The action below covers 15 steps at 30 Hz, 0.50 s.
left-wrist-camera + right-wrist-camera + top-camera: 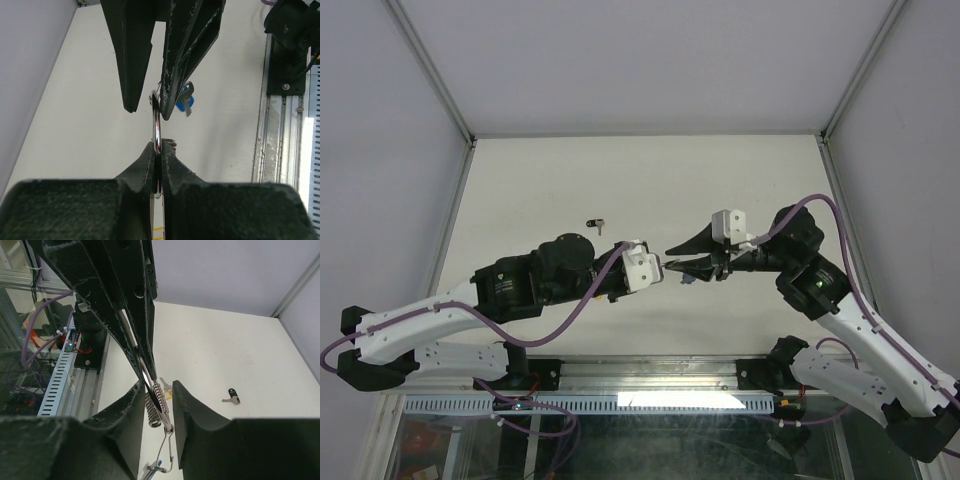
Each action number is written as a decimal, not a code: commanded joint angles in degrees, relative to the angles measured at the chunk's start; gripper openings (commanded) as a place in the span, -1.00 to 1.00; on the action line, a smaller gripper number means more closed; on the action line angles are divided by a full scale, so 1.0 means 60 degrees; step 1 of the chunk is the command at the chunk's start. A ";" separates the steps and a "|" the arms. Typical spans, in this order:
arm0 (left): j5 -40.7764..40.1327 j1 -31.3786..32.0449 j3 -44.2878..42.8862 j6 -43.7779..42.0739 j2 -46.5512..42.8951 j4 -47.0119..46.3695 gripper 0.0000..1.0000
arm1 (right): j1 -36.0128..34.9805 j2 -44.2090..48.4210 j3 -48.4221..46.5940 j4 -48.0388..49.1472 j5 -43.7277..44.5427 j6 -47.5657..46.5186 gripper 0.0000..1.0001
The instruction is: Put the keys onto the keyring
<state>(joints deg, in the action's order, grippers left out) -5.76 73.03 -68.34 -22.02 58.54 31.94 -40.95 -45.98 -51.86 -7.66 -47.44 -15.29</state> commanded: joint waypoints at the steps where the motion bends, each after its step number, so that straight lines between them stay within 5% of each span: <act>1: 0.0157 -0.0017 -0.0577 0.0023 -0.0055 -0.0461 -1.00 | -0.0096 0.0003 -0.0573 -0.0249 -0.0201 -0.0834 -0.44; 7: 0.0017 -0.0017 -0.0552 0.0049 -0.0087 -0.0606 -1.00 | -0.0147 0.0052 -0.0709 -0.1008 -0.0064 -0.1557 -0.96; 10: -0.0116 -0.0024 -0.0434 0.0119 -0.0204 -0.0869 -1.00 | -0.0162 0.0143 -0.0792 -0.1030 0.0064 -0.1575 -1.00; 15: -0.0359 -0.0024 -0.0020 0.0322 -0.0539 -0.1448 -0.54 | -0.0162 0.0284 -0.0971 -0.1018 0.0515 -0.1551 -1.00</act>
<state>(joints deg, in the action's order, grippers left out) -6.28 72.90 -68.82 -21.61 58.35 30.26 -41.78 -45.58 -54.28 -14.52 -47.31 -23.31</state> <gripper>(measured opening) 0.184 0.025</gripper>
